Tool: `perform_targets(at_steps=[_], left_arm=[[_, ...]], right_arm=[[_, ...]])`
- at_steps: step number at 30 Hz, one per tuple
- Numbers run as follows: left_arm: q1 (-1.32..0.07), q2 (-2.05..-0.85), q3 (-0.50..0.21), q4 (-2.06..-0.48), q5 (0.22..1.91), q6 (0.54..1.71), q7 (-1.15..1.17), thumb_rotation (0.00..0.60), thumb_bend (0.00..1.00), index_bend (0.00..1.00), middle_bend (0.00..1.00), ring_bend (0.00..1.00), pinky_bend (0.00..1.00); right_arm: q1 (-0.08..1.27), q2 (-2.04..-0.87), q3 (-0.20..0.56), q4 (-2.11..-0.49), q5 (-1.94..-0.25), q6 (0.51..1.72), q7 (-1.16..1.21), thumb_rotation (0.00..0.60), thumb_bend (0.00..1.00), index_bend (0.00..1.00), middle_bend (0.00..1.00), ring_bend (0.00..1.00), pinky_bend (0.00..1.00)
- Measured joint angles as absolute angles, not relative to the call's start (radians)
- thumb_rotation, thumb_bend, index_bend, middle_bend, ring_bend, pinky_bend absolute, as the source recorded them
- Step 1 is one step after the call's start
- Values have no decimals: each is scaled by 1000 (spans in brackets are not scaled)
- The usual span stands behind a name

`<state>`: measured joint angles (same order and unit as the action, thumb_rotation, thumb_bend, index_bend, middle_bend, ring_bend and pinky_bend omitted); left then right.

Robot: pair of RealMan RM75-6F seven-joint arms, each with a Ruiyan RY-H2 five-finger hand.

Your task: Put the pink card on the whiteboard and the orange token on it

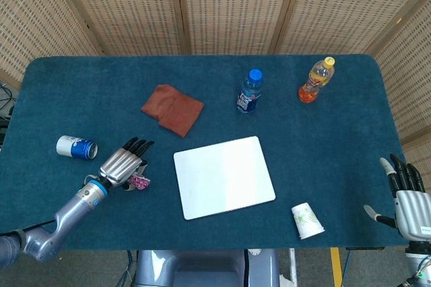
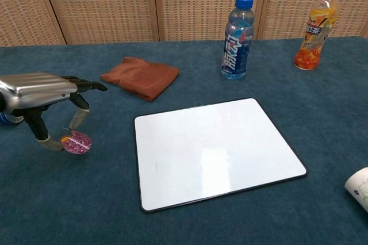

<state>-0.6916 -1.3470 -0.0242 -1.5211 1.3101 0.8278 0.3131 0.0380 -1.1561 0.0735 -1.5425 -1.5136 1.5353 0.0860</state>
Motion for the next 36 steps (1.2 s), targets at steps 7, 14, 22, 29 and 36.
perform_targets(at_steps=[7, 14, 22, 29, 36], left_arm=[[-706, -1309, -54, -1596, 1284, 847, 347, 600, 113, 599, 0, 0, 0], [-743, -1289, -96, -1679, 1223, 849, 409, 600, 85, 599, 0, 0, 0], [-835, -1350, -144, -1714, 1081, 819, 517, 600, 77, 597, 0, 0, 0], [-935, -1466, -165, -1688, 925, 810, 633, 600, 71, 516, 0, 0, 0], [-1024, -1590, -170, -1622, 805, 823, 714, 600, 46, 223, 0, 0, 0]], right_arm=[[38, -1155, 73, -1542, -1514, 1533, 91, 600, 52, 32, 0, 0, 0], [38, -1153, 72, -1542, -1515, 1533, 93, 600, 53, 32, 0, 0, 0], [40, -1152, 73, -1541, -1511, 1527, 100, 600, 52, 32, 0, 0, 0], [42, -1148, 73, -1541, -1507, 1520, 111, 600, 53, 32, 0, 0, 0], [39, -1144, 72, -1541, -1501, 1517, 121, 600, 53, 32, 0, 0, 0]])
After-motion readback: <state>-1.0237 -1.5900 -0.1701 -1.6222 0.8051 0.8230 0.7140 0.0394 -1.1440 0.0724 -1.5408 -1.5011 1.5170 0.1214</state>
